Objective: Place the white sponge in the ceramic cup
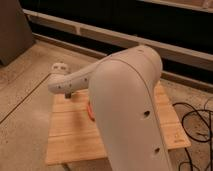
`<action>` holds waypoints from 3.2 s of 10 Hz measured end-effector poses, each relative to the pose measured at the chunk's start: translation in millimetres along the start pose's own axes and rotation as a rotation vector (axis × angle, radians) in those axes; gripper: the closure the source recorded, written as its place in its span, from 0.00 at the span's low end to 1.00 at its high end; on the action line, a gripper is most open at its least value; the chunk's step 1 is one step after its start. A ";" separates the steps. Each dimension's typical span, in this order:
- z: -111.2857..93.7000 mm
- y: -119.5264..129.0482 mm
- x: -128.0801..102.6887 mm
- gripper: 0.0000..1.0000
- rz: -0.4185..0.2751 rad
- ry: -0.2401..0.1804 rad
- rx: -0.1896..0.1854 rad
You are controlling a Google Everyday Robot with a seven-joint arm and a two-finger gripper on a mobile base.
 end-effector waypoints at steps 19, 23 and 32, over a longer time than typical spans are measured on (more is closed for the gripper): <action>-25.7 -4.2 -44.4 1.00 -0.067 -0.104 -0.117; -70.8 -26.4 -104.7 1.00 -0.241 -0.281 -0.282; -40.0 -80.8 -129.9 1.00 -0.188 -0.282 -0.224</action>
